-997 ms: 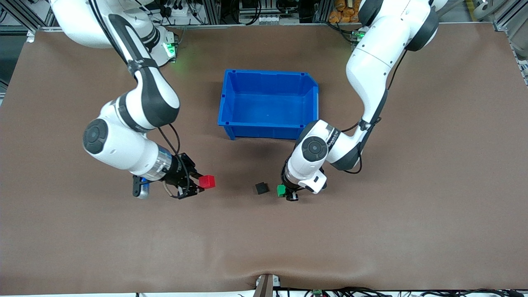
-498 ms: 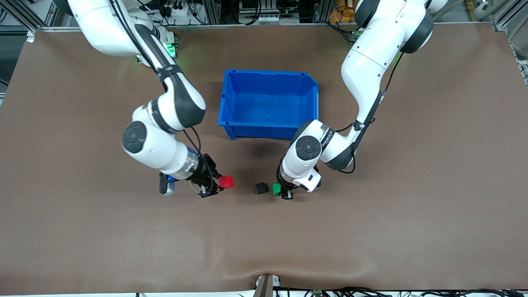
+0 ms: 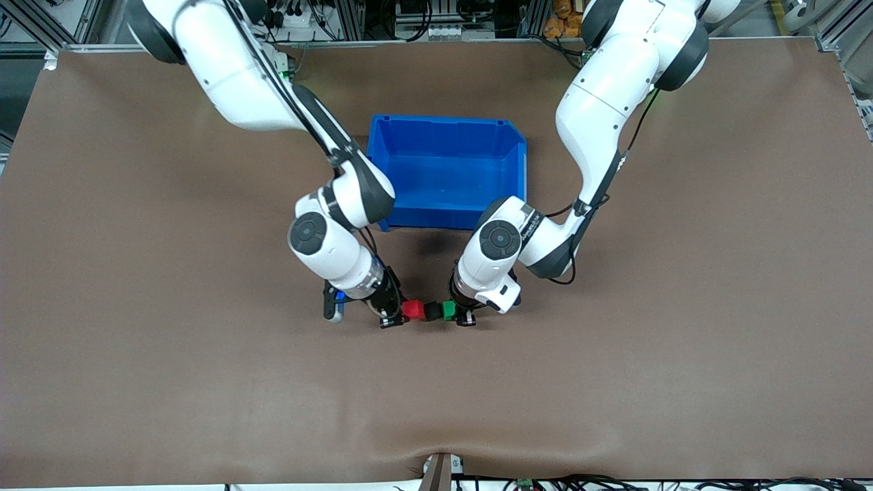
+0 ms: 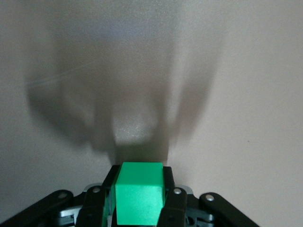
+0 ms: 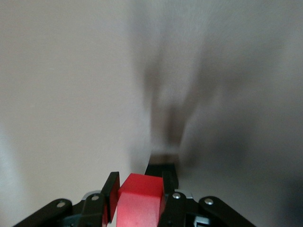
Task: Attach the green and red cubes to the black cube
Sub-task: 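Lower the red cube beside the black cube while the left gripper lowers green, then open the right gripper and release the red cube against the black cube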
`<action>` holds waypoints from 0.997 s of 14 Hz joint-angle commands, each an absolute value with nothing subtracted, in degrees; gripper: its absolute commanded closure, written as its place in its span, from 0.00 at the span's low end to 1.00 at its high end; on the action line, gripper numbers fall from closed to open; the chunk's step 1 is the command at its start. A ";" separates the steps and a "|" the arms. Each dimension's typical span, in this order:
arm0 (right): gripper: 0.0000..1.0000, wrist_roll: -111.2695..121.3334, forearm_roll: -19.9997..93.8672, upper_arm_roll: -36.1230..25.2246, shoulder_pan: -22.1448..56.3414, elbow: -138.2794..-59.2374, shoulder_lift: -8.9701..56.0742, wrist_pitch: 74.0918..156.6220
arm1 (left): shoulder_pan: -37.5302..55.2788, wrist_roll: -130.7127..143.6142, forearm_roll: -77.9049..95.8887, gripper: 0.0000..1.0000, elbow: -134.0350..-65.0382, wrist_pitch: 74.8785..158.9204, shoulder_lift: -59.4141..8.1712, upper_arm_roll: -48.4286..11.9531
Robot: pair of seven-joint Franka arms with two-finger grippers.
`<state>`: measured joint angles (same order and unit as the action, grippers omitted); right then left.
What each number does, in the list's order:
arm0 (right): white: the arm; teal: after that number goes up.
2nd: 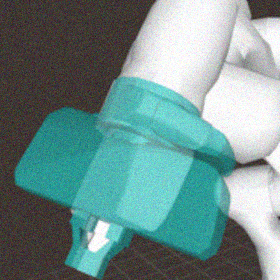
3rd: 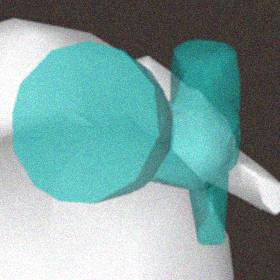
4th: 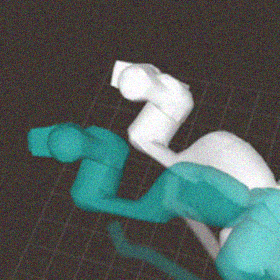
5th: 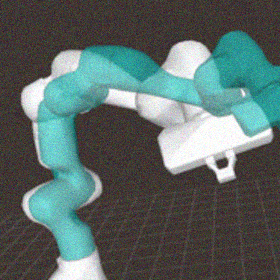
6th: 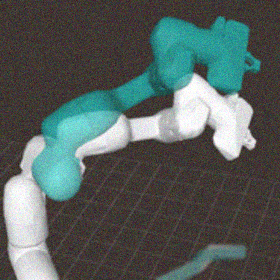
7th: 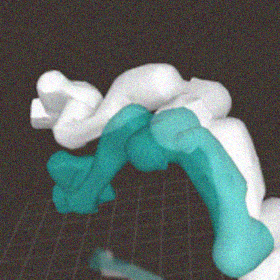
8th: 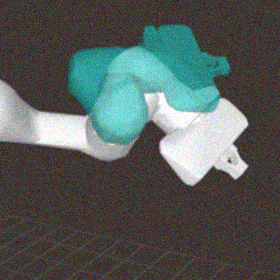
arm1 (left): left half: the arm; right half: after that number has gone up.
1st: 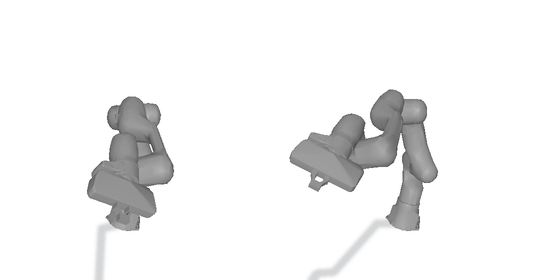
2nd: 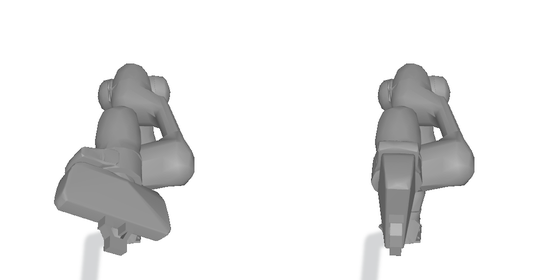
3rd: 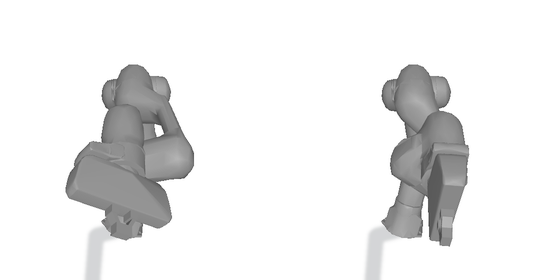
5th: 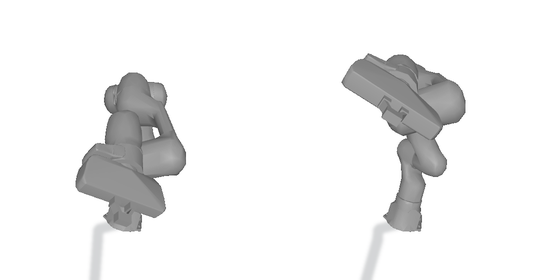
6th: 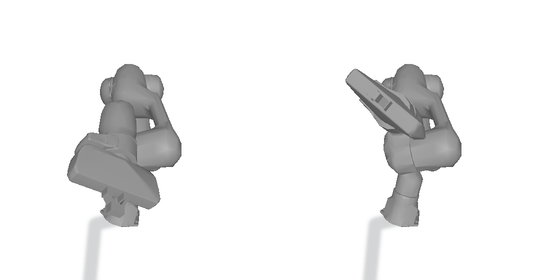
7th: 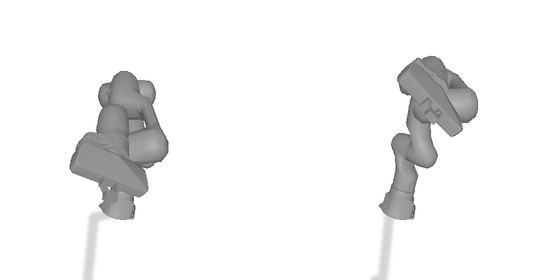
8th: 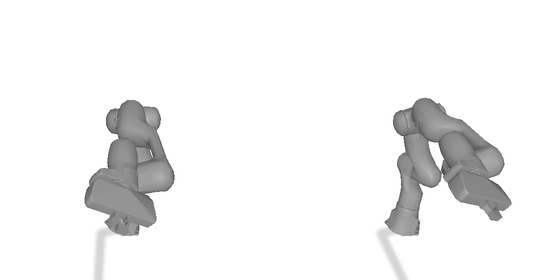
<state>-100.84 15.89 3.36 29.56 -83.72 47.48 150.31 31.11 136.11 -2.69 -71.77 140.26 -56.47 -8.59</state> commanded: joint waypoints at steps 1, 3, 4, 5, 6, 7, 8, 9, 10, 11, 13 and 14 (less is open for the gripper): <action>1.00 -104.06 14.77 0.62 33.56 -81.83 51.58 155.02 | 32.34 137.29 -1.58 1.00 -69.52 140.54 -57.74 -7.56; 1.00 -104.85 14.77 -0.26 34.97 -81.56 52.99 155.92 | 32.43 137.37 -1.58 1.00 -69.52 140.62 -57.74 -7.56; 1.00 -105.11 14.77 -0.79 35.50 -81.56 53.00 155.92 | 32.43 137.29 -1.58 1.00 -69.52 140.63 -57.74 -7.56; 1.00 -105.12 14.77 -1.05 35.59 -81.56 53.00 155.92 | 32.34 137.29 -1.58 1.00 -69.52 140.63 -57.74 -7.56; 1.00 -105.12 14.77 -1.05 35.60 -81.56 53.00 155.92 | 32.34 137.29 -1.58 1.00 -69.52 140.71 -57.74 -7.56; 1.00 -105.12 14.68 -1.23 35.51 -81.65 53.00 155.92 | 32.34 137.29 -1.58 1.00 -69.61 140.71 -57.66 -7.56; 1.00 -105.12 14.76 -1.49 35.51 -81.56 53.00 155.92 | 32.34 137.37 -1.58 1.00 -69.52 140.71 -57.66 -7.56; 1.00 -105.12 14.77 -1.58 35.51 -81.56 52.91 155.92 | 32.34 137.37 -1.58 1.00 -69.61 140.71 -57.66 -7.56; 1.00 -105.03 14.77 -1.58 35.42 -81.65 52.56 155.74 | 32.43 137.37 -1.58 1.00 -69.61 140.71 -57.57 -7.56; 0.57 -104.68 14.50 -1.67 34.98 -81.65 52.56 155.39 | 32.43 137.37 -1.58 1.00 -69.61 140.71 -57.48 -7.56; 0.00 -104.07 14.59 -1.67 34.46 -81.65 52.04 155.13 | 32.43 137.29 -1.58 1.00 -69.61 140.71 -57.39 -7.56; 0.00 -103.54 15.20 -1.58 33.67 -81.74 51.16 154.95 | 32.34 137.29 -1.58 1.00 -69.61 140.71 -57.39 -7.56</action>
<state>-103.19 15.78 -1.55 34.70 -82.53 52.17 156.07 31.61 136.18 -2.68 -71.37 140.42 -56.55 -8.22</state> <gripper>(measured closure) 0.498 0.599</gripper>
